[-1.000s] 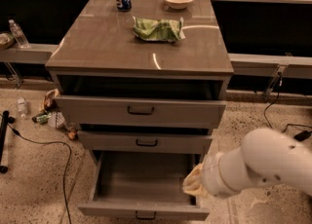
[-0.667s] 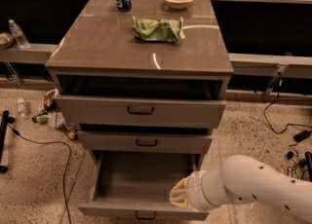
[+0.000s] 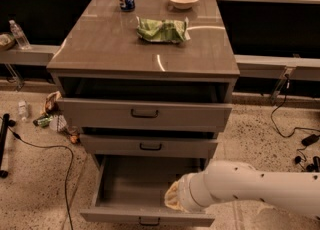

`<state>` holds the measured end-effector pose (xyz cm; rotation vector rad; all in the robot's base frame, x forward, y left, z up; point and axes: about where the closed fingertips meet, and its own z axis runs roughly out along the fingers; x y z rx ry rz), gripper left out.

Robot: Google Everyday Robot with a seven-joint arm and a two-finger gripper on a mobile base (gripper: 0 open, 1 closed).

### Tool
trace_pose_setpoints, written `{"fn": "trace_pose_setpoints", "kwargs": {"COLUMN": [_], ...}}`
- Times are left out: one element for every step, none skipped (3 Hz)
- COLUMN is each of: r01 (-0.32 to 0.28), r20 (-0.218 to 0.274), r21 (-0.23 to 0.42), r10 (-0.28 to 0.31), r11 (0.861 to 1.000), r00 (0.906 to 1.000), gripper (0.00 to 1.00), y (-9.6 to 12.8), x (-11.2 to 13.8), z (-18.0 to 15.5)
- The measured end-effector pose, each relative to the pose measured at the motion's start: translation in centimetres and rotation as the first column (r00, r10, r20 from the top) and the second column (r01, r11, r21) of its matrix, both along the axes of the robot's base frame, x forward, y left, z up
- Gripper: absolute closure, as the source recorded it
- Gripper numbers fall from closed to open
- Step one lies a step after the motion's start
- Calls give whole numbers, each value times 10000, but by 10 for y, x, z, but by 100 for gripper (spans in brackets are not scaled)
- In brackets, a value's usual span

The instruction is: Close bottom drawer

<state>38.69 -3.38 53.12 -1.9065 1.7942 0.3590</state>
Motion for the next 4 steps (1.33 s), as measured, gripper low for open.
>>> {"fn": "trace_pose_setpoints", "kwargs": {"r01": [19,497,1189,1588], "r20": [197,1306,2398,2574], "r21": [-52,442,321,-160], "r10": [-18,-551,-1231,-1494], "r11": [10000,9978,9924,9872], "r00": [9998,9899,9630,9547], "gripper": [100,100,100,100], "y": [-13,-31,-69,-95], "x": [-2,22,48,58], "z": [-50,-93,-138,-175]}}
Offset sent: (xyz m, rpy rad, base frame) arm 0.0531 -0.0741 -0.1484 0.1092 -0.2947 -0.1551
